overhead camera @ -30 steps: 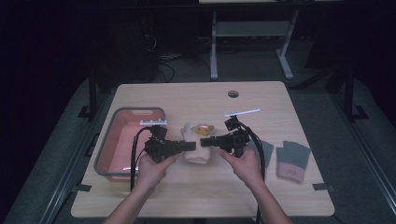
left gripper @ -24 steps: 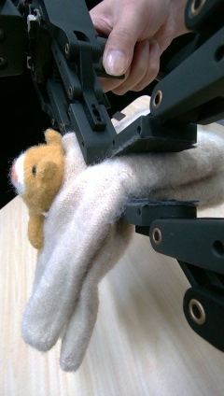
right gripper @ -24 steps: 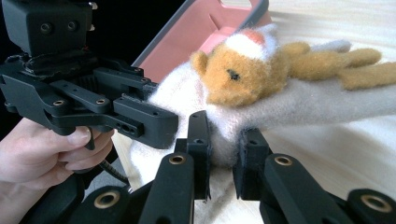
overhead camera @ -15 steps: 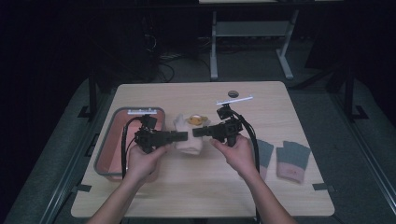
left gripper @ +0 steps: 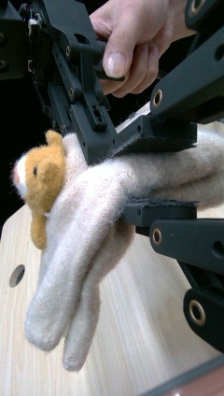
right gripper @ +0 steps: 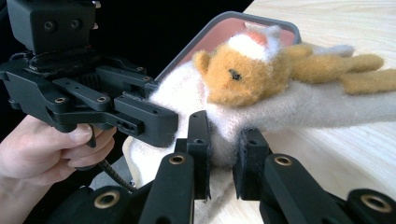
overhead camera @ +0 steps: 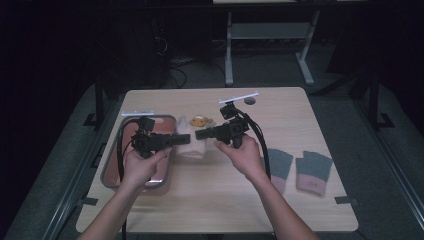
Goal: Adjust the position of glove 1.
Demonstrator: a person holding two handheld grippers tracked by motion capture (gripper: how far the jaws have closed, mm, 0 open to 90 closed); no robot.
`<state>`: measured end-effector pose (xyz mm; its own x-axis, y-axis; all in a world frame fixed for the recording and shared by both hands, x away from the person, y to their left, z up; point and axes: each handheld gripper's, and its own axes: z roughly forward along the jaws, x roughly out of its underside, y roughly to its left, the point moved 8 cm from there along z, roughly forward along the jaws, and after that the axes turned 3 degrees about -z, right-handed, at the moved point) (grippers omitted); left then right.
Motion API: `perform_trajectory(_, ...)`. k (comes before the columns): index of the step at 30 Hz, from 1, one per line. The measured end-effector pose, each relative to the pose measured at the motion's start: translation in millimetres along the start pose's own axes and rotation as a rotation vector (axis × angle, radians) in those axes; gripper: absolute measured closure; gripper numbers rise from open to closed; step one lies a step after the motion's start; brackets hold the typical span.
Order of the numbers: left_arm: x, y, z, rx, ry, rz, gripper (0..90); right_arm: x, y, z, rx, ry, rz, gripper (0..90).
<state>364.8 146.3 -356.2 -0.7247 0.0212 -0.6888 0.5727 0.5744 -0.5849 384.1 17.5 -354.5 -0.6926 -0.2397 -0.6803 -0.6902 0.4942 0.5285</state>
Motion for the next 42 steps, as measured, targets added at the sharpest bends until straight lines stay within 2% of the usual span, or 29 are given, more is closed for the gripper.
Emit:
perform_trajectory(3, -3.3, 3.2, -8.7, -0.008, -0.013, -0.012, 68.7, -6.8, 4.6, 6.5, -0.01, 0.001, -0.009, 78.9)
perform_trajectory(12, -11.2, 10.6, -26.8, -0.04, -0.028, -0.008, 68.8, -21.3, 14.4, 21.1, -0.031, 0.01, -0.024, 78.9)
perform_trajectory(19, -16.6, 21.9, -44.2, -0.04, -0.052, -0.032, 68.9, -35.5, 22.9, 36.7, -0.042, 0.012, -0.043, 78.9)
perform_trajectory(31, -15.1, 42.5, -69.3, -0.064, -0.061, -0.061, 68.9, -47.0, 35.1, 66.6, -0.063, 0.051, -0.064, 78.9)
perform_trajectory(36, -13.3, 49.8, -77.8, -0.078, -0.068, -0.06, 68.7, -50.8, 40.4, 80.0, -0.071, 0.074, -0.072, 78.8)
perform_trajectory(42, -8.4, 60.4, -88.0, -0.099, -0.071, -0.086, 68.6, -52.6, 43.9, 93.4, -0.077, 0.095, -0.083, 78.8)
